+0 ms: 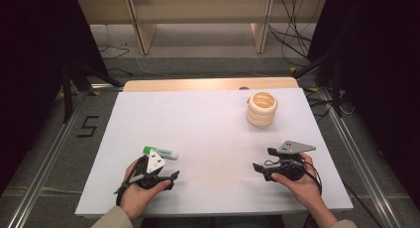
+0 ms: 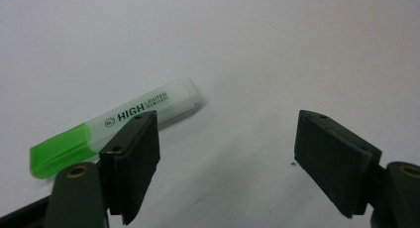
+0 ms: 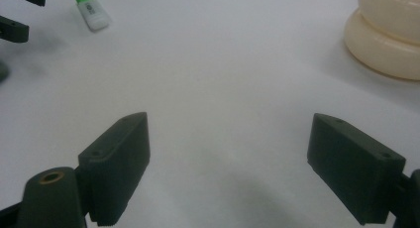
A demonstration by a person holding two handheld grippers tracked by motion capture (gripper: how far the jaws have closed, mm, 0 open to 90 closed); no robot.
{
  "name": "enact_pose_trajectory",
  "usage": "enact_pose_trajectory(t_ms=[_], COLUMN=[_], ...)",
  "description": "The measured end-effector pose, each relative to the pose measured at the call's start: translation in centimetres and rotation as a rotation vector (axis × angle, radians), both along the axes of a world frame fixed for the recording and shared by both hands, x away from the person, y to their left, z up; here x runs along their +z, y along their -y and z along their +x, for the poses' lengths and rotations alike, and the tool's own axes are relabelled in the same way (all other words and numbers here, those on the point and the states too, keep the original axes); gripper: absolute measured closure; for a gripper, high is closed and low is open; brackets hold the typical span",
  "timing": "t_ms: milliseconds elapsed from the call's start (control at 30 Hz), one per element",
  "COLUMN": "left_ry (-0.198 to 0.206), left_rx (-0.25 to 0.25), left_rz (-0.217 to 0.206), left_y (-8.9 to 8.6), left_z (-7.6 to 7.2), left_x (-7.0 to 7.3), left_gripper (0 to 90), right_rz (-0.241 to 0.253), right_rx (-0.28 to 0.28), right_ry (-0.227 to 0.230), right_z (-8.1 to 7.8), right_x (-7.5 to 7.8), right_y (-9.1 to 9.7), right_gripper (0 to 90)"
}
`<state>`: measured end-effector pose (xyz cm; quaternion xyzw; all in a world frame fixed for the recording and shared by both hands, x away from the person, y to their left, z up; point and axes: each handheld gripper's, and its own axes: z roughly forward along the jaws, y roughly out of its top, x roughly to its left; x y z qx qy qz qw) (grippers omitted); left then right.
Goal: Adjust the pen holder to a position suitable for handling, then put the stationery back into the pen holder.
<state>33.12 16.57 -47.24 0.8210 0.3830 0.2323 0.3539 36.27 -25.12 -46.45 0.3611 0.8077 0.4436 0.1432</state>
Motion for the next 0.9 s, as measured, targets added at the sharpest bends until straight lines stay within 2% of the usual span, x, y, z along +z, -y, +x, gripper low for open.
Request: enact_pose_trajectory(t_ms=[167,767,900], left_ry=[0.011,0.01,0.011], left_rx=[0.004,0.006,0.015], left_rz=[-0.002,-0.002,-0.018], left_y=[0.05,0.02,0.0], left_z=[0.07,0.17,0.37], left_x=[0.2,0.03,0.07], left_gripper=[25.5,25.5,31.8], right_rz=[0.001,0.003,0.001], right_rx=[0.002,0.0,-0.003], right_ry=[0.001,0.002,0.001], right_z=[-0.13,-0.11,-0.03], right_x=[0.02,0.07,0.06], right_y=[0.1,0.05,-0.01], right_gripper=[17.3,17.3,17.3])
